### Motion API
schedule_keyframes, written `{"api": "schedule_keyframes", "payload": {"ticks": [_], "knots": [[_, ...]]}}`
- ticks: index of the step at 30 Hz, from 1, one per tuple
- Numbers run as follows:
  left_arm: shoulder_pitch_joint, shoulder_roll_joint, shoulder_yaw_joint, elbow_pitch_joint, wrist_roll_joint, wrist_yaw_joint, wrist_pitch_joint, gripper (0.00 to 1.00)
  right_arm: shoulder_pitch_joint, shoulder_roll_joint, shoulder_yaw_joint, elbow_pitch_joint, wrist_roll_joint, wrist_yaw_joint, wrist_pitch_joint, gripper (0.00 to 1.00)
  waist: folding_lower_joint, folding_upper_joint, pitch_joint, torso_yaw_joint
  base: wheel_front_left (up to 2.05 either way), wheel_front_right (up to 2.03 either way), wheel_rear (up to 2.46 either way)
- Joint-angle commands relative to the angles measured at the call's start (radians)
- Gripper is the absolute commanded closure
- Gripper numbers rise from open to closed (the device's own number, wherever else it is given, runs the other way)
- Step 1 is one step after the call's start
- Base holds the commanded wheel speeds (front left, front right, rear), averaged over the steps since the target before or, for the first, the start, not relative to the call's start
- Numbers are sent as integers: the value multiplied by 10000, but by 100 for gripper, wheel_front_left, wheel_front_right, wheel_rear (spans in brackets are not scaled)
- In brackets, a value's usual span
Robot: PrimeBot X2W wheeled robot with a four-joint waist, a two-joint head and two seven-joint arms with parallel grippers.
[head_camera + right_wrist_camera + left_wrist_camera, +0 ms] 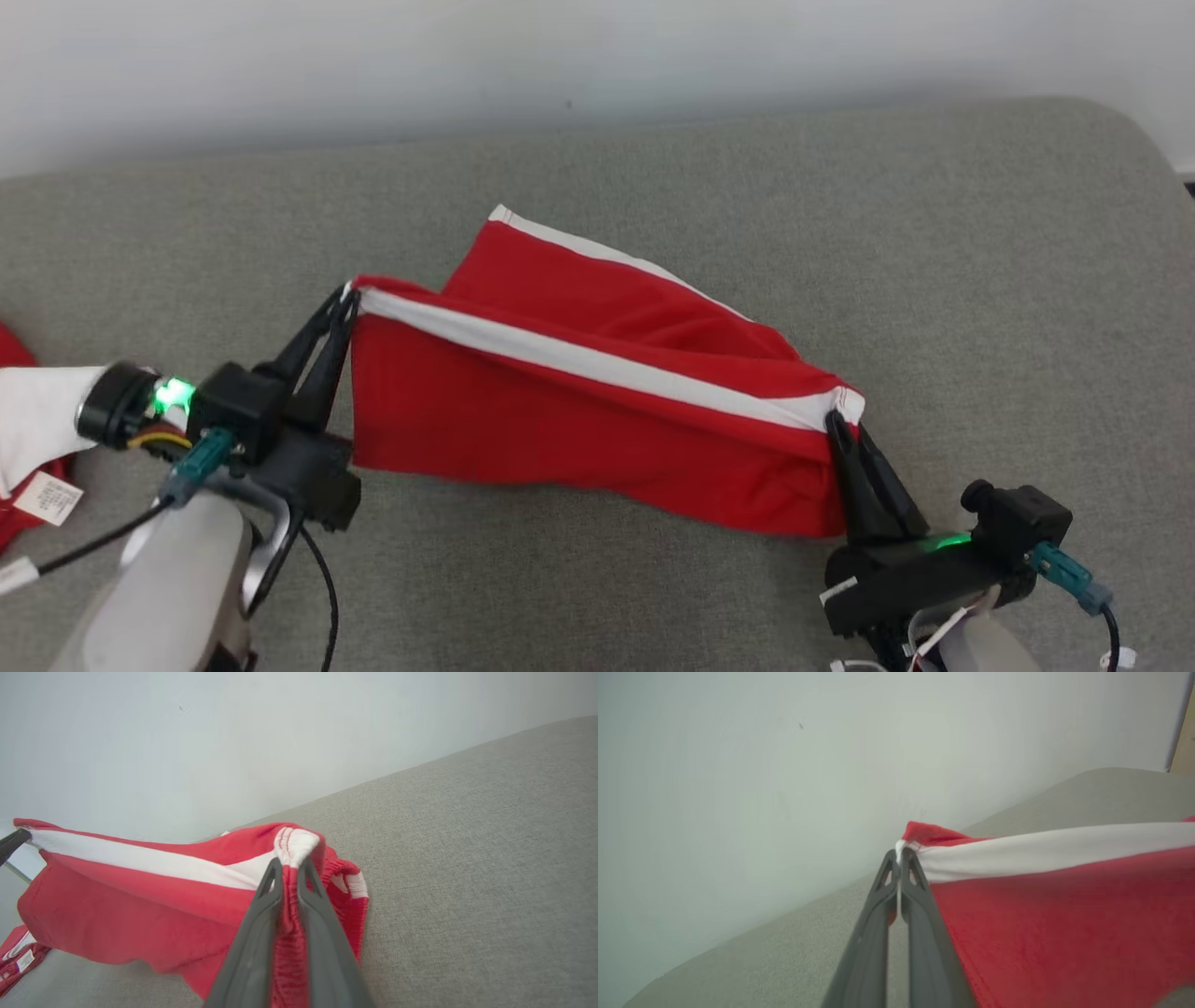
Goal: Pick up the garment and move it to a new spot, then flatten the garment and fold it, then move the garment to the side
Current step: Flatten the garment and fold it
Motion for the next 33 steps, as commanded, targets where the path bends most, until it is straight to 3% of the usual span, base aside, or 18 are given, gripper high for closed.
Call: {"api": "schedule_keyframes", "payload": {"ticks": [1, 8, 17, 26, 29, 33], "knots": [[-240, 62, -61, 62, -26, 23, -33, 100, -126, 98, -62, -33, 25, -28, 0, 100, -3, -2, 817, -472, 0, 0, 0], [-2111, 9, -937, 1175, -259, 22, -33, 100, -607, 718, -460, -234, 41, -28, -1, 100, -3, -2, 1713, -857, 0, 0, 0], [-3663, -173, -831, 2603, 147, 23, -33, 100, -1047, 948, -740, -694, 65, -28, -1, 100, -3, -2, 2635, -1273, 0, 0, 0], [-4758, -557, -648, 3879, 725, 223, -33, 100, -1483, 1104, -730, -908, 141, -28, -1, 100, -3, -2, 3163, -1495, 0, 0, 0], [-4947, -696, -582, 4241, 882, 530, -31, 100, -1646, 1140, -811, -884, 108, -28, -1, 100, -3, -2, 3252, -1517, 0, 0, 0], [-5197, -672, -542, 4588, 900, 510, -31, 100, -1810, 1181, -831, -872, 0, -28, -1, 100, -3, -2, 3311, -1565, 0, 0, 0]]}}
